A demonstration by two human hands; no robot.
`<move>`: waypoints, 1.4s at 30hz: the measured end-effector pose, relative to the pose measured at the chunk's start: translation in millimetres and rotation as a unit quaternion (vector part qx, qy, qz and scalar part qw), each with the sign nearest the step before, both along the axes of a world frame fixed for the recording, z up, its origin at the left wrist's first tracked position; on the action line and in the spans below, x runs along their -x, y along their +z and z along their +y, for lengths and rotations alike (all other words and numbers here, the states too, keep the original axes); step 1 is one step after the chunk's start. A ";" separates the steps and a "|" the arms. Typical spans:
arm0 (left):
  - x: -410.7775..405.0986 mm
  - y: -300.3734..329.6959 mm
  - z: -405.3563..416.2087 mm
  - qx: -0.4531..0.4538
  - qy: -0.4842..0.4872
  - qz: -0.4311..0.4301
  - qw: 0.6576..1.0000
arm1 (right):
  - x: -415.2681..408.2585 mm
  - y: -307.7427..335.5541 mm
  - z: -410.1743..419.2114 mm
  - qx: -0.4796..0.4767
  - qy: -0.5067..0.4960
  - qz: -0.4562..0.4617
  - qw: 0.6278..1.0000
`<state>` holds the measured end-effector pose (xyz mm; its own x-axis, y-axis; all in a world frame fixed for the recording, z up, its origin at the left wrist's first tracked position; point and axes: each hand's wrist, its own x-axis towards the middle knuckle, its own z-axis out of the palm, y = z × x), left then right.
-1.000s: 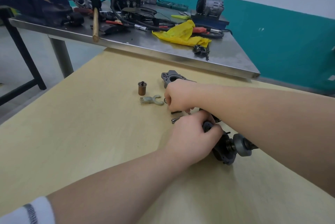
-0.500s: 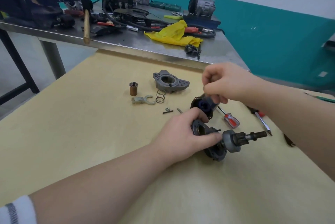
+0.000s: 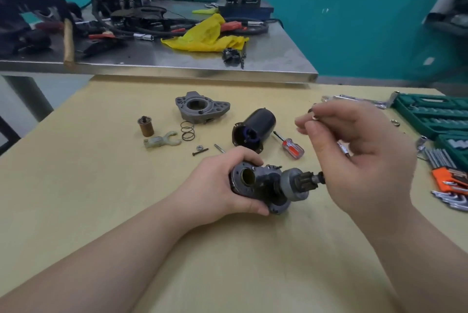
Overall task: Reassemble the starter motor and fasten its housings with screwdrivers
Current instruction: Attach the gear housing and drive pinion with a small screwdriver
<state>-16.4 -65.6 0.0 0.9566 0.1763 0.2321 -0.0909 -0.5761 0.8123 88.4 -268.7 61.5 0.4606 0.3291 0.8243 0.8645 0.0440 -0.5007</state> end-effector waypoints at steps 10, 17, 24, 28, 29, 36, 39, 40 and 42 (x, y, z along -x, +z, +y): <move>-12.6 -4.2 -4.1 0.013 0.088 -0.016 0.996 | 9.7 -41.3 6.9 0.060 0.030 -0.023 0.997; -10.2 -1.7 -8.0 -0.002 0.109 -0.017 0.994 | 12.2 -65.3 23.2 0.146 -0.024 0.101 0.984; -8.3 -2.4 -10.2 -0.031 0.119 -0.017 0.992 | 15.5 -68.7 30.1 0.173 -0.079 0.043 0.981; -8.7 -3.0 -9.5 -0.024 0.120 -0.017 0.992 | 17.0 -68.1 30.1 0.169 -0.073 0.078 0.980; -8.8 -3.5 -9.3 -0.027 0.119 -0.016 0.992 | 17.5 -68.9 29.7 0.167 -0.070 0.088 0.980; -8.7 -6.0 -8.4 -0.024 0.121 -0.015 0.992 | 18.5 -72.2 27.9 0.160 -0.064 0.094 0.981; -9.2 -4.6 -9.3 -0.016 0.124 -0.014 0.992 | 19.1 -72.9 30.0 0.158 -0.073 0.090 0.981; -9.3 -4.5 -9.4 -0.015 0.125 -0.014 0.992 | 19.3 -72.9 31.0 0.158 -0.079 0.086 0.980; -9.9 -4.7 -9.5 -0.017 0.125 -0.012 0.992 | 19.6 -72.6 33.0 0.158 -0.089 0.080 0.980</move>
<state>-6.5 -75.1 -4.7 0.8777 0.3993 0.2650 0.0387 -0.6102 0.7913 68.8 -235.7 -11.1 0.6489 0.4589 0.6069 0.7539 -0.2795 -0.5946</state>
